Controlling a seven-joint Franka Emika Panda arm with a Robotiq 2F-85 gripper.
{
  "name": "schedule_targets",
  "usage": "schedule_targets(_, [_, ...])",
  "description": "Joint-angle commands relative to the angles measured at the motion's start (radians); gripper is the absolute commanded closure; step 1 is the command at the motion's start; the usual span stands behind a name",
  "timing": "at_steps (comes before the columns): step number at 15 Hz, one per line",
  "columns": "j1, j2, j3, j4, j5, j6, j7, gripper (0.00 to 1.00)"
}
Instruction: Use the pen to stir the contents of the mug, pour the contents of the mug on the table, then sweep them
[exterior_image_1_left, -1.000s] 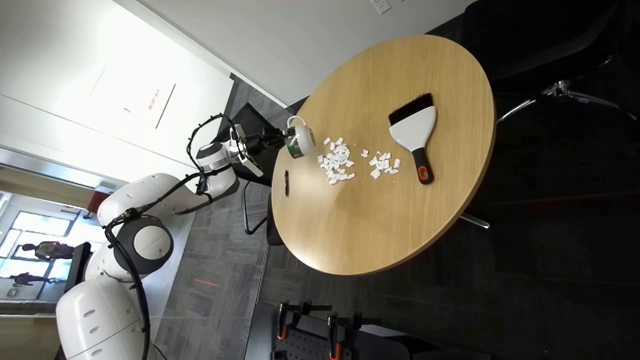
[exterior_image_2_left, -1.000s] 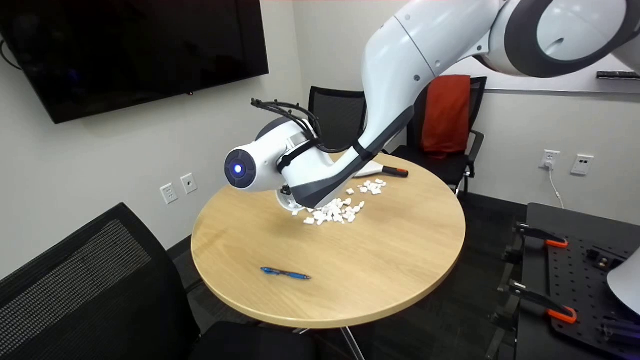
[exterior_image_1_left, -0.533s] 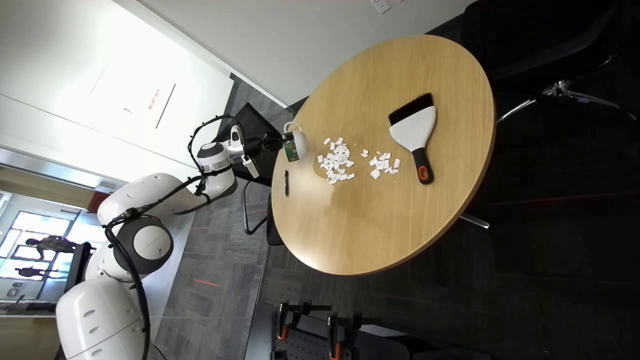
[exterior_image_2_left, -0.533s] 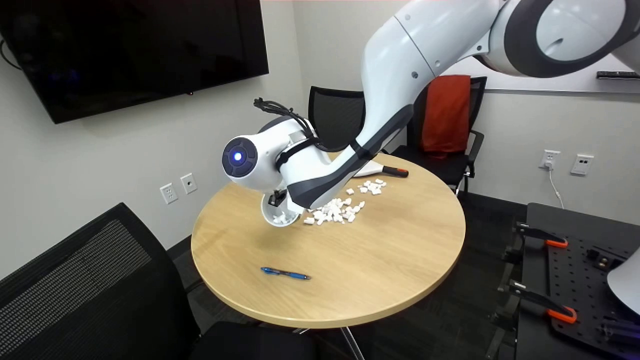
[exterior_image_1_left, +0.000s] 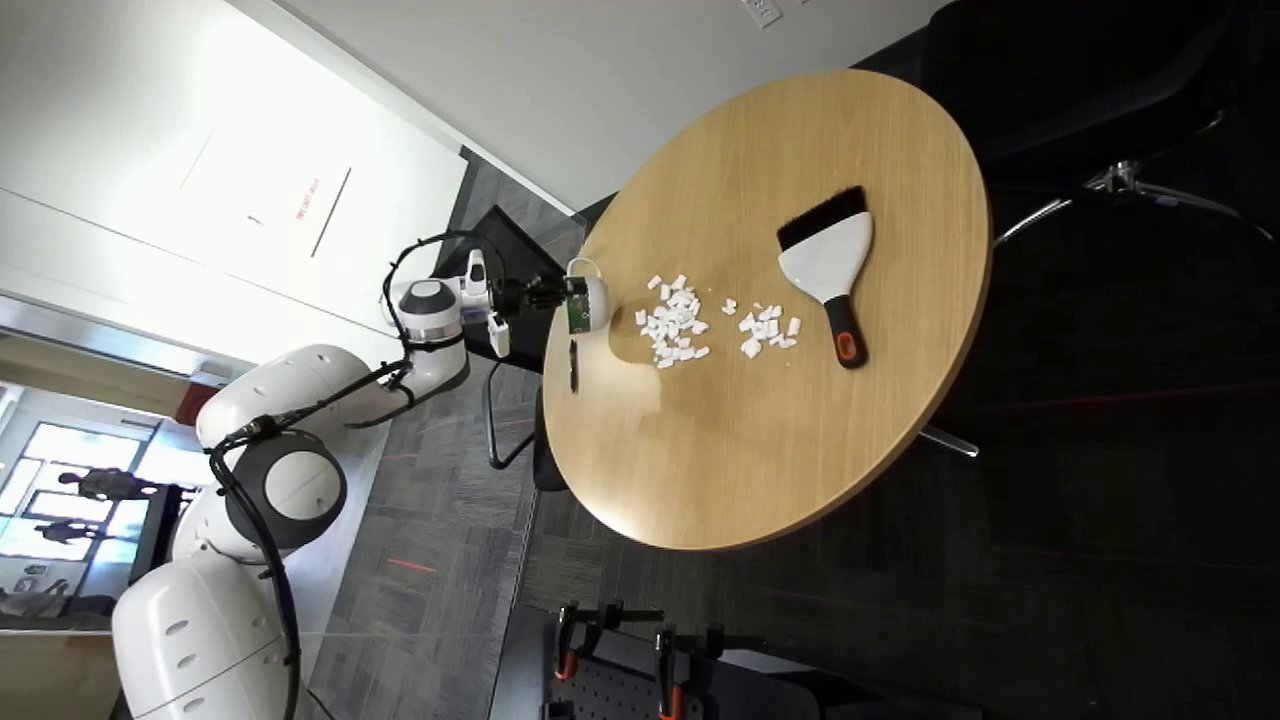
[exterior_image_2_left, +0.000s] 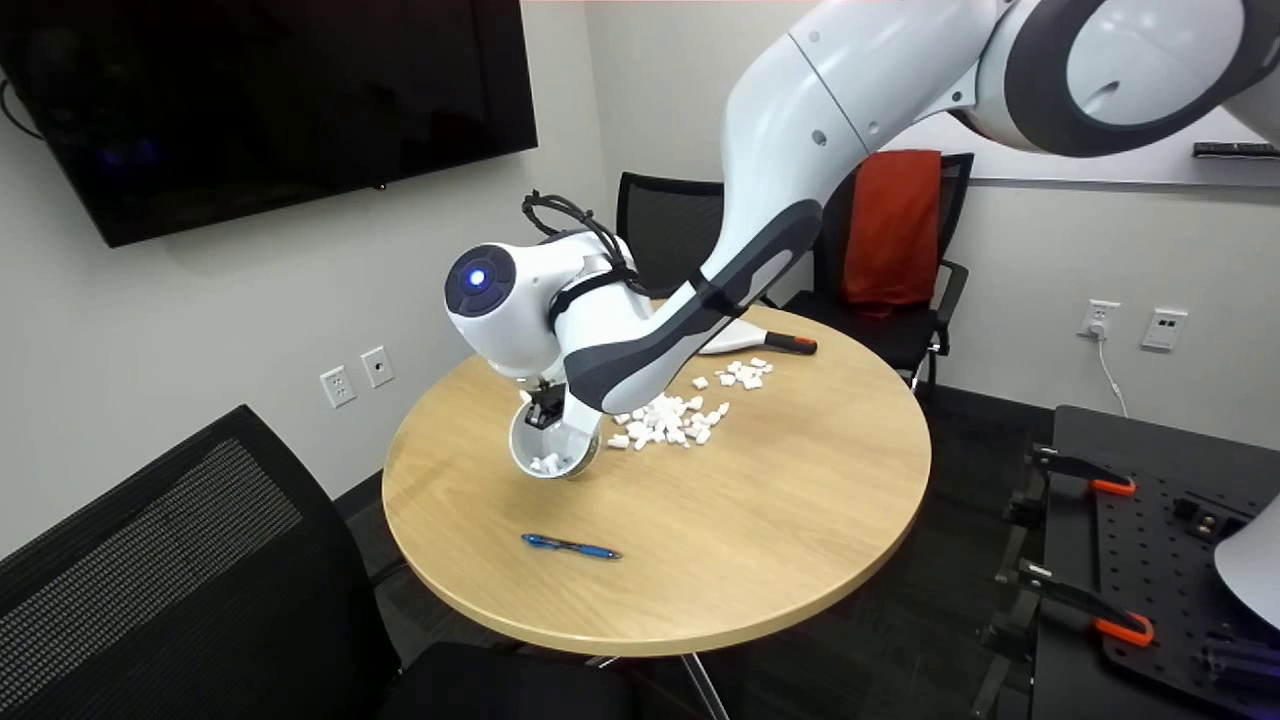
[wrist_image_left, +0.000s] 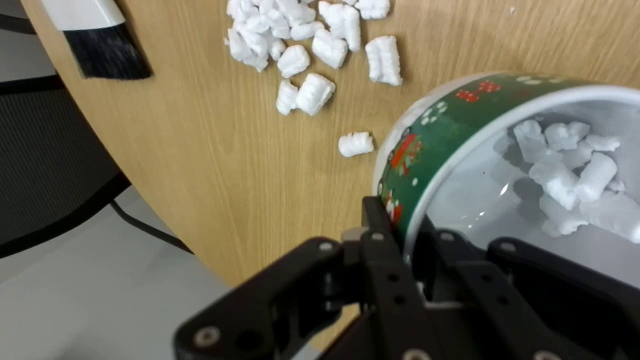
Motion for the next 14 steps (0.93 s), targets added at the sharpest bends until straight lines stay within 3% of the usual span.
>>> schedule_targets(1, [-0.005, -0.025, -0.021, -0.004, 0.104, 0.073, -0.103, 0.97])
schedule_targets(6, [-0.002, -0.012, -0.049, 0.007, 0.288, 0.144, -0.263, 0.97])
schedule_targets(14, [-0.004, 0.012, -0.094, 0.043, 0.557, 0.125, -0.499, 0.97])
